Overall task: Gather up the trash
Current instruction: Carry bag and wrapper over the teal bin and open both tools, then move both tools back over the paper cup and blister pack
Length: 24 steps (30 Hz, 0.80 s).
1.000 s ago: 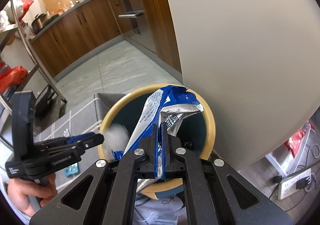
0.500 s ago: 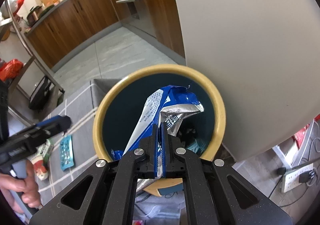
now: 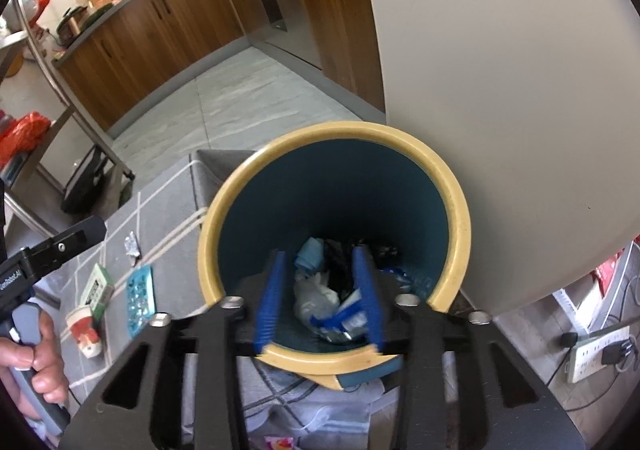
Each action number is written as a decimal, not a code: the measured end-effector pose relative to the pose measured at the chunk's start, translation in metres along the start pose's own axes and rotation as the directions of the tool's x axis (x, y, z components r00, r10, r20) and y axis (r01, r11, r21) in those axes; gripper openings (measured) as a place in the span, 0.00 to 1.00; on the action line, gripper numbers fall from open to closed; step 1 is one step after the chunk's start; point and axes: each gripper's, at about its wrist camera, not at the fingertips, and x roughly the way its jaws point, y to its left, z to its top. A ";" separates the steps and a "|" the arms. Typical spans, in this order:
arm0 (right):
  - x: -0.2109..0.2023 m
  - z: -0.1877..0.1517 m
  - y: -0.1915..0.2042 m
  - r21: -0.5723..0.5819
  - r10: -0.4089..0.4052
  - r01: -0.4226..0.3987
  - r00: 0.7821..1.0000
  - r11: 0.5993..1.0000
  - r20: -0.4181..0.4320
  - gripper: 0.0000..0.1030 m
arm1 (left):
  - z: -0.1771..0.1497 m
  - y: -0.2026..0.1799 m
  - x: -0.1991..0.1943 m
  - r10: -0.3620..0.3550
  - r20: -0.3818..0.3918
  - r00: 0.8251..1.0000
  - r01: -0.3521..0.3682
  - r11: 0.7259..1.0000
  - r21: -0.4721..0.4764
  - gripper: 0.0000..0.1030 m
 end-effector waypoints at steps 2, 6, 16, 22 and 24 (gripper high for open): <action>-0.001 0.001 0.003 -0.001 0.008 -0.008 1.000 1.000 0.005 0.54 | 0.000 0.006 -0.005 0.016 0.011 1.000 -0.016 1.000 -0.005 0.86; -0.003 0.001 0.011 -0.007 0.026 -0.026 1.000 1.000 0.017 0.64 | -0.002 0.018 -0.014 0.053 0.035 0.998 -0.052 0.998 -0.017 0.89; -0.003 0.001 0.042 -0.066 0.077 -0.077 0.997 0.995 0.004 0.79 | -0.015 0.070 -0.054 0.146 0.071 0.987 -0.139 0.986 -0.095 0.90; -0.003 -0.003 0.063 -0.104 0.138 -0.137 0.990 0.985 0.001 0.79 | -0.029 0.108 -0.084 0.223 0.084 0.971 -0.206 0.962 -0.180 0.90; -0.002 -0.006 0.073 -0.127 0.155 -0.155 0.988 0.980 -0.006 0.79 | -0.034 0.118 -0.091 0.235 0.081 0.969 -0.215 0.956 -0.202 0.90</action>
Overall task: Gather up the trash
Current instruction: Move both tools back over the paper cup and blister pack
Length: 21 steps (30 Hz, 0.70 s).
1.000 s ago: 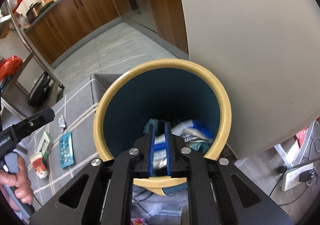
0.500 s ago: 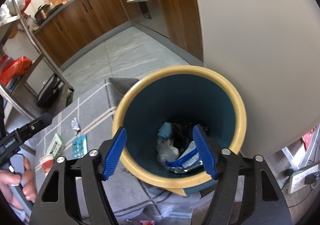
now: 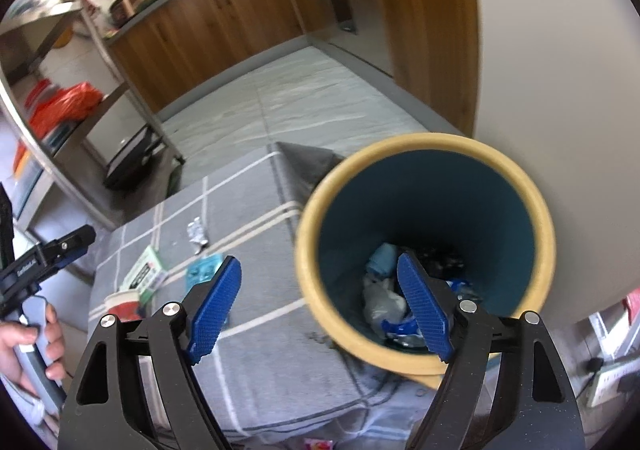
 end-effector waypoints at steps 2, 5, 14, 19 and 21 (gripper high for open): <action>0.003 -0.002 0.009 -0.021 0.017 -0.017 1.000 1.000 -0.005 0.83 | -0.003 0.016 -0.004 0.024 -0.008 1.000 -0.025 0.999 -0.025 0.90; 0.006 -0.004 0.020 -0.041 0.039 -0.039 0.999 0.998 -0.007 0.89 | -0.008 0.034 -0.007 0.050 -0.023 0.998 -0.052 0.997 -0.058 0.90; 0.024 -0.012 0.053 -0.080 0.081 -0.087 0.994 0.993 -0.079 0.91 | -0.026 0.067 -0.004 0.097 -0.105 0.990 -0.106 0.990 -0.088 0.90; 0.033 -0.020 0.071 -0.113 0.084 -0.095 0.991 0.989 -0.105 0.91 | -0.043 0.075 0.006 0.134 -0.191 0.972 -0.149 0.987 -0.064 0.90; 0.037 -0.023 0.080 -0.128 0.089 -0.104 0.989 0.986 -0.118 0.91 | -0.049 0.081 0.010 0.154 -0.217 0.964 -0.170 0.984 -0.058 0.90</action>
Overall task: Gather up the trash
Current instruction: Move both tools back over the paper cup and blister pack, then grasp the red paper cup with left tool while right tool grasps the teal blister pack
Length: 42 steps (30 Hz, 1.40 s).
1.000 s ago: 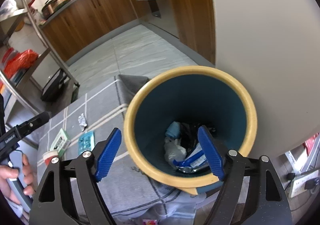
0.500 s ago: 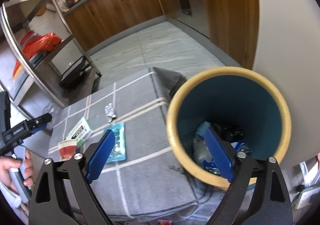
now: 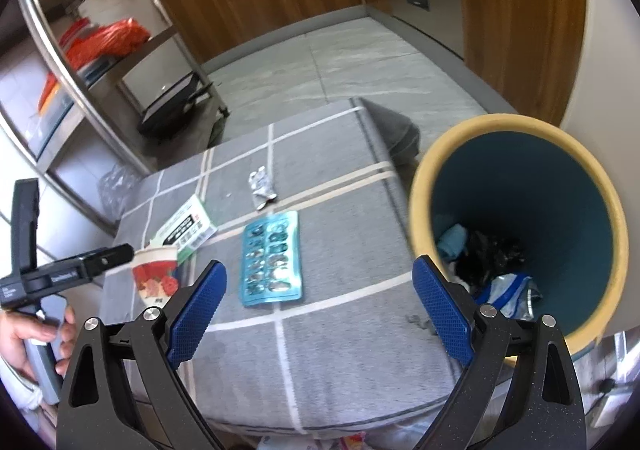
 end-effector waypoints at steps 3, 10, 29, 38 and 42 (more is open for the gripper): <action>0.007 -0.003 0.010 -0.018 0.010 -0.010 1.000 1.000 -0.018 0.91 | -0.009 0.020 0.008 0.001 -0.053 0.999 -0.004 0.998 -0.069 0.90; 0.026 -0.009 0.029 -0.050 0.024 -0.027 0.998 0.998 -0.059 0.91 | -0.030 0.051 0.026 -0.118 -0.135 0.984 0.085 0.971 -0.224 0.90; 0.086 -0.020 0.059 -0.159 -0.067 0.043 0.987 0.986 -0.144 0.91 | -0.027 0.030 0.019 -0.267 -0.108 0.958 0.245 0.952 -0.183 0.16; 0.108 -0.022 0.064 -0.188 -0.131 0.102 0.980 0.977 -0.149 0.91 | -0.009 0.008 0.002 -0.285 -0.043 0.958 0.278 0.953 -0.120 0.15; 0.117 -0.026 0.068 -0.228 -0.168 0.130 0.974 0.965 -0.155 0.91 | -0.002 -0.001 -0.001 -0.277 -0.020 0.961 0.274 0.956 -0.109 0.15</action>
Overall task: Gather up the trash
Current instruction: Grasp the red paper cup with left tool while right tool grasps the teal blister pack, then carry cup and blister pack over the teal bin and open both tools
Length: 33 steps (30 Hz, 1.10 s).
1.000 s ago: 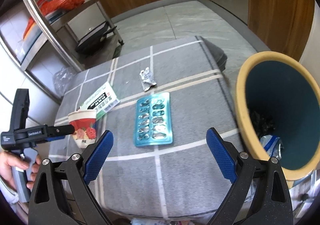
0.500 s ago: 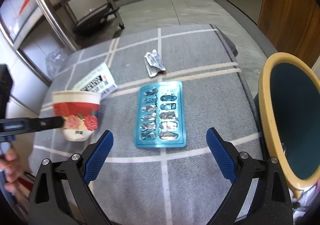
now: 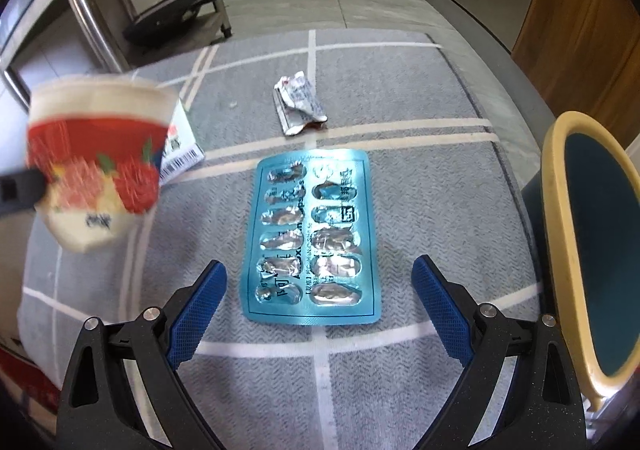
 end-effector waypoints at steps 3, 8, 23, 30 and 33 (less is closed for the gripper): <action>0.001 0.000 0.004 -0.022 -0.010 0.010 1.000 1.000 0.015 0.88 | 0.002 -0.001 -0.003 0.002 0.010 1.000 -0.002 1.000 0.004 0.15; -0.003 0.001 0.003 -0.033 -0.007 0.008 0.999 0.999 0.031 0.68 | 0.007 -0.007 0.000 0.000 0.023 1.000 -0.001 1.000 0.002 0.15; -0.064 0.006 -0.043 0.075 0.062 -0.072 0.990 0.995 0.128 0.68 | 0.017 -0.035 -0.005 -0.045 0.073 0.996 0.043 0.999 0.026 0.15; -0.101 0.003 -0.072 0.125 0.033 -0.058 0.981 0.990 0.193 0.68 | 0.019 -0.062 -0.005 -0.083 0.087 0.993 0.077 0.995 0.068 0.15; -0.114 0.001 -0.085 0.146 0.020 -0.053 0.976 0.988 0.217 0.68 | 0.019 -0.075 -0.004 -0.102 0.086 0.991 0.094 0.992 0.085 0.15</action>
